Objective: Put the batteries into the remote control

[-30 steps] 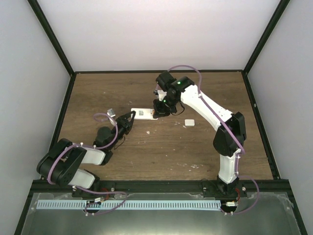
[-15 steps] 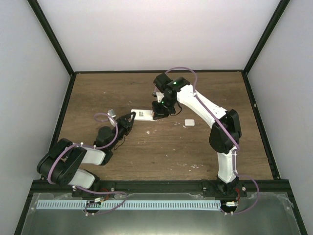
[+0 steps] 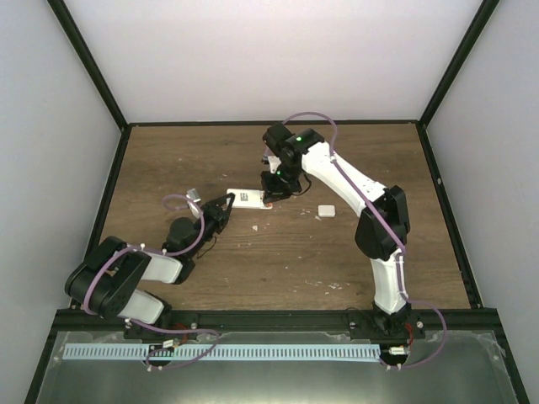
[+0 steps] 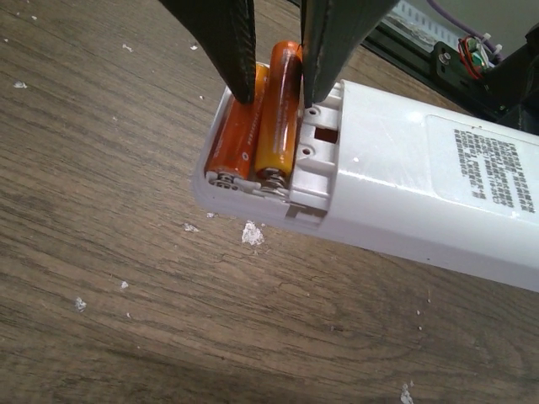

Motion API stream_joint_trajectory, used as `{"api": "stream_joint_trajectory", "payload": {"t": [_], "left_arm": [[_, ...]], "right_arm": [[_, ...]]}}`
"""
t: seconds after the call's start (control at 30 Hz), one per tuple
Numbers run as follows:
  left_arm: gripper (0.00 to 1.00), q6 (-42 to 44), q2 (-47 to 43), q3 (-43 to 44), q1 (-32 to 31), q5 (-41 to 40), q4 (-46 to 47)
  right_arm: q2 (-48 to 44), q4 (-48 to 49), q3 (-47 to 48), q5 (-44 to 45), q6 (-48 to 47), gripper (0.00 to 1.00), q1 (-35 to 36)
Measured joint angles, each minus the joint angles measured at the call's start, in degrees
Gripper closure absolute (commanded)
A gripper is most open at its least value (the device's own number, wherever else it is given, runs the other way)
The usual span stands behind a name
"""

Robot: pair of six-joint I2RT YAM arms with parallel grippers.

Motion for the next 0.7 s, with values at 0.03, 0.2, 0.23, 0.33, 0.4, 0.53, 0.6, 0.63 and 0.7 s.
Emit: {"api": "stream_joint_trajectory", "payload": {"t": [0.03,0.2,0.23,0.33,0.4,0.53,0.6,0.63,0.7], "left_arm": [[1.0,0.0,0.0,0.0,0.0,0.0,0.1],[1.0,-0.1,0.1,0.0,-0.1,0.0,0.4],[1.0,-0.1,0.1,0.0,-0.1,0.0,0.4],[1.0,-0.2,0.1,0.0,-0.1,0.0,0.4],[1.0,-0.2,0.1,0.0,-0.1,0.0,0.5],[1.0,-0.7,0.3,0.0,-0.1,-0.1,0.9],[1.0,-1.2,0.3,0.0,-0.1,-0.1,1.4],[1.0,-1.6,0.3,0.0,-0.1,0.0,1.9],[1.0,-2.1,0.5,0.0,-0.2,0.0,2.7]], "right_arm": [[0.0,0.0,0.2,0.0,-0.1,0.9,0.0],[0.0,0.0,0.3,-0.3,-0.1,0.88,0.0],[0.0,0.0,0.3,-0.4,-0.1,0.87,0.0],[0.0,0.0,0.3,-0.5,-0.1,0.84,0.0],[0.0,0.0,0.3,-0.4,0.0,0.81,0.0],[-0.3,0.1,0.3,0.2,0.4,0.77,0.0],[-0.7,0.0,0.9,0.8,0.5,0.73,0.0],[-1.0,0.4,1.2,1.3,0.5,0.71,0.0],[-2.1,1.2,1.5,2.3,0.6,0.66,0.0]]}}
